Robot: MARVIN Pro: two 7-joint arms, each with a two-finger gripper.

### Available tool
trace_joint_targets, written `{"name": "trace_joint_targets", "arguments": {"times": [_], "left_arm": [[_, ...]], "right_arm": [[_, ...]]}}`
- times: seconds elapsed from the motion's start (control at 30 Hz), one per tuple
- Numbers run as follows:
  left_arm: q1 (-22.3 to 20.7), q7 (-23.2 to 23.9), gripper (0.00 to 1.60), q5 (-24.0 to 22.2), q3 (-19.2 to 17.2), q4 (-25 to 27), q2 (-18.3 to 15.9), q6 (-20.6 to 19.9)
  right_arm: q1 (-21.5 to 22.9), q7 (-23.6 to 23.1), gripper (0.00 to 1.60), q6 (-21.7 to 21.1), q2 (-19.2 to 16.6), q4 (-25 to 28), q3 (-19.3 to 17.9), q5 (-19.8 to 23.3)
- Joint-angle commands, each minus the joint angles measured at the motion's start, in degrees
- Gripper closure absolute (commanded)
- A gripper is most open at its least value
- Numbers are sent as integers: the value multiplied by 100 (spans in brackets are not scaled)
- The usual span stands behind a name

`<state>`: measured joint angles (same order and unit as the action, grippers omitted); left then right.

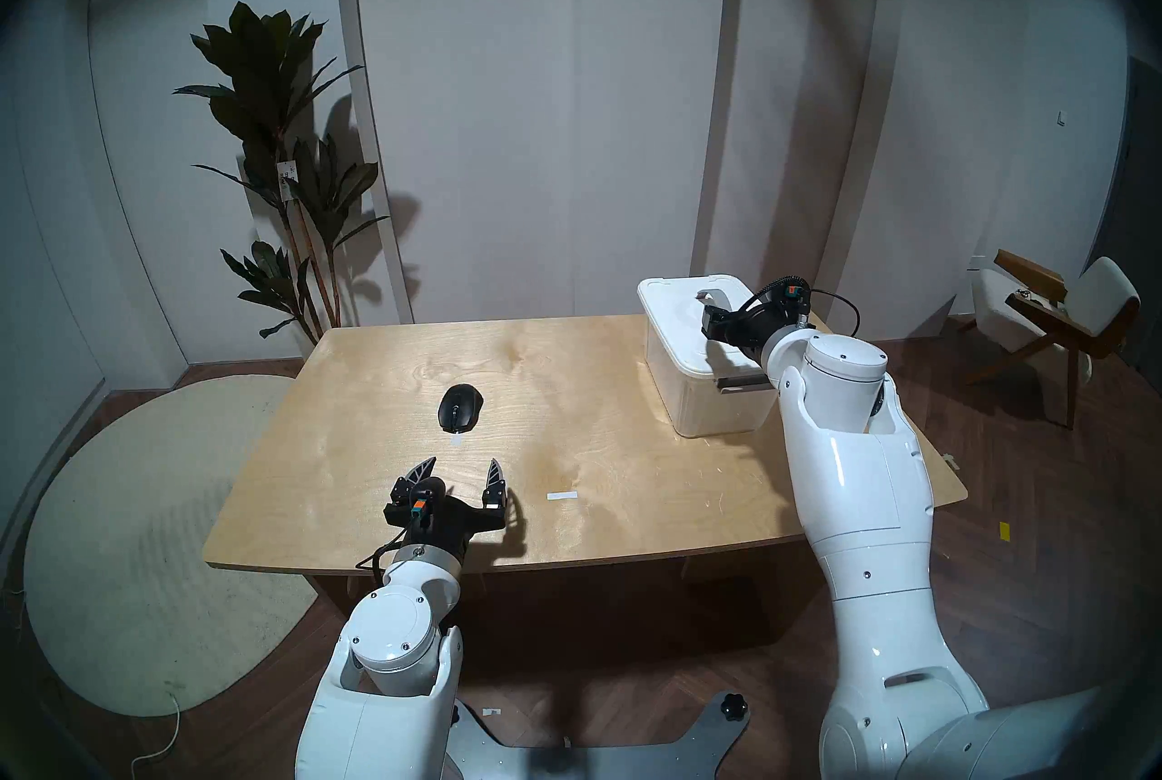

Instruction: Open a storage container and put mouse inside

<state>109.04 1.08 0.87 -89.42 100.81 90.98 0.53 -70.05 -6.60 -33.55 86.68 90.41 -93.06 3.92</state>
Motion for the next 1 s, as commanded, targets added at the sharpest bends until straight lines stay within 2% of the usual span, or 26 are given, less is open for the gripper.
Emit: {"name": "trace_joint_targets", "arguments": {"times": [0.0, 0.13, 0.17, 0.47, 0.6, 0.67, 0.83, 0.87, 0.9, 0.93, 0.97], "left_arm": [[-30, -13, 0, -2, 5, 122, 17, 26], [-28, -14, 0, 0, 4, 125, 19, 25], [-28, -14, 0, 0, 4, 125, 20, 25], [-25, -13, 0, 3, 2, 130, 24, 23], [-24, -13, 0, 5, 1, 133, 26, 21], [-23, -13, 0, 6, 0, 134, 28, 21], [-22, -12, 0, 8, -1, 136, 30, 19], [-22, -12, 0, 9, -2, 136, 31, 19], [-22, -11, 0, 9, -2, 137, 32, 19], [-21, -11, 0, 10, -2, 137, 32, 19], [-21, -11, 0, 10, -3, 138, 33, 18]], "right_arm": [[634, 407, 0, -186, 194, -183, -78, -5], [911, 492, 0, -315, 157, -612, -125, 69], [864, 488, 0, -265, 112, -607, -107, 82], [1378, -135, 0, 8, -304, -1555, 280, 48], [1509, -158, 0, 75, -302, -1826, 294, 44], [1551, -11, 0, 166, -236, -1952, 279, 9], [1632, -108, 0, 282, -260, -2186, 335, 12], [1625, -92, 35, 342, -255, -2200, 342, -4], [1615, -122, 122, 394, -271, -2211, 362, -13], [1583, -149, 156, 436, -293, -2186, 403, -44], [1551, -161, 160, 476, -305, -2161, 435, -65]]}}
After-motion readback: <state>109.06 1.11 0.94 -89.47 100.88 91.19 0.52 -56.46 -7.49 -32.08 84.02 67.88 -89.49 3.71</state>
